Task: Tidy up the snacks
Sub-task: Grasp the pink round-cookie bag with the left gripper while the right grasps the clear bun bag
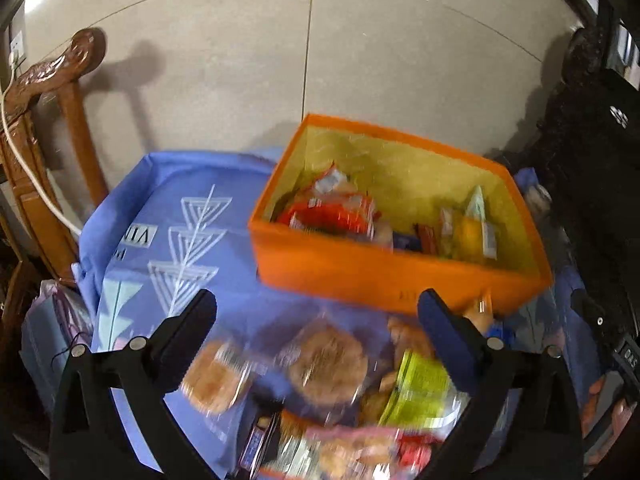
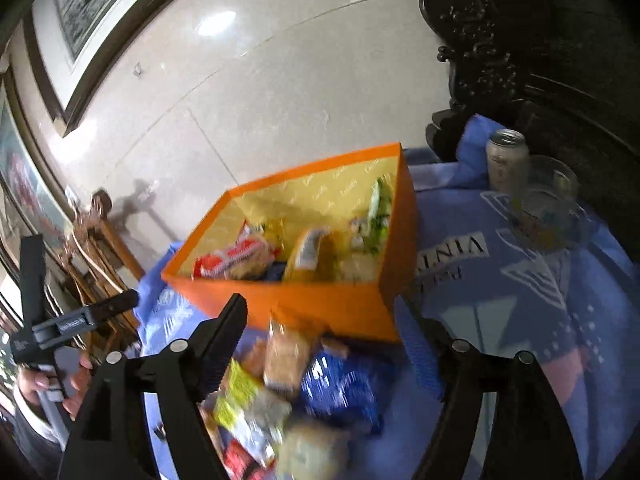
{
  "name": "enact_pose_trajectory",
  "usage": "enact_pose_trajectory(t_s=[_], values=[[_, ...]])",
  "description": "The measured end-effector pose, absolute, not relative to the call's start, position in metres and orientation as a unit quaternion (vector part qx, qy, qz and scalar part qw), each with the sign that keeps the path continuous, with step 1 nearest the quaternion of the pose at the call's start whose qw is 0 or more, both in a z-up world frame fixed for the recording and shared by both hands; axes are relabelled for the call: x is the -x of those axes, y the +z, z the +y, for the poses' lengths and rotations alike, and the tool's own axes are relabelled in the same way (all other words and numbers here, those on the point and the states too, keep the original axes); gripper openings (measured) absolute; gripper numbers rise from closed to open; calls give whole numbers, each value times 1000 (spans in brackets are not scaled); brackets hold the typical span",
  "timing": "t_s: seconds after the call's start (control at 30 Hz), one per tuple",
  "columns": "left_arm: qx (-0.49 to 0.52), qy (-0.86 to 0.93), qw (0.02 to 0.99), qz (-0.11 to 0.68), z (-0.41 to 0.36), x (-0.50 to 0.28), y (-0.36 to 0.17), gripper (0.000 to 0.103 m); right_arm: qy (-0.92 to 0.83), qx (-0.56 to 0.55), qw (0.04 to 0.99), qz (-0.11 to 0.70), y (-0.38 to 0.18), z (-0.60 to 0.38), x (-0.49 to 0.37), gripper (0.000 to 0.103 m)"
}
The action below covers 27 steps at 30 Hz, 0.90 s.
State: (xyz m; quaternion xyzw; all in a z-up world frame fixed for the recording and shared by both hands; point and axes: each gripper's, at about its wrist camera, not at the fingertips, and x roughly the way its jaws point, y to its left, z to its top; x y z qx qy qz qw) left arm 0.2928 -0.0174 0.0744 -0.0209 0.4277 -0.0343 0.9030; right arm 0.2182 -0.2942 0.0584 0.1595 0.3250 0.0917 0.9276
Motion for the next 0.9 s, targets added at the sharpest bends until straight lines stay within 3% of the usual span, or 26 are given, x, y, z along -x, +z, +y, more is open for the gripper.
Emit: enact_pose_trajectory(t_s=[0.3, 0.7, 0.73, 0.8, 0.9], values=[[16, -39, 899, 436, 10, -205, 33, 99, 84, -112, 918, 372, 15, -275, -160, 78], [49, -24, 884, 464, 45, -156, -17, 99, 72, -64, 904, 416, -42, -227, -164, 78], [47, -20, 884, 464, 46, -157, -18, 99, 70, -62, 904, 417, -44, -225, -167, 76], [43, -16, 883, 466, 47, -158, -20, 99, 75, -72, 900, 422, -52, -223, -173, 58], [38, -8, 881, 472, 49, -161, -23, 99, 80, -83, 901, 418, -51, -228, -171, 55]])
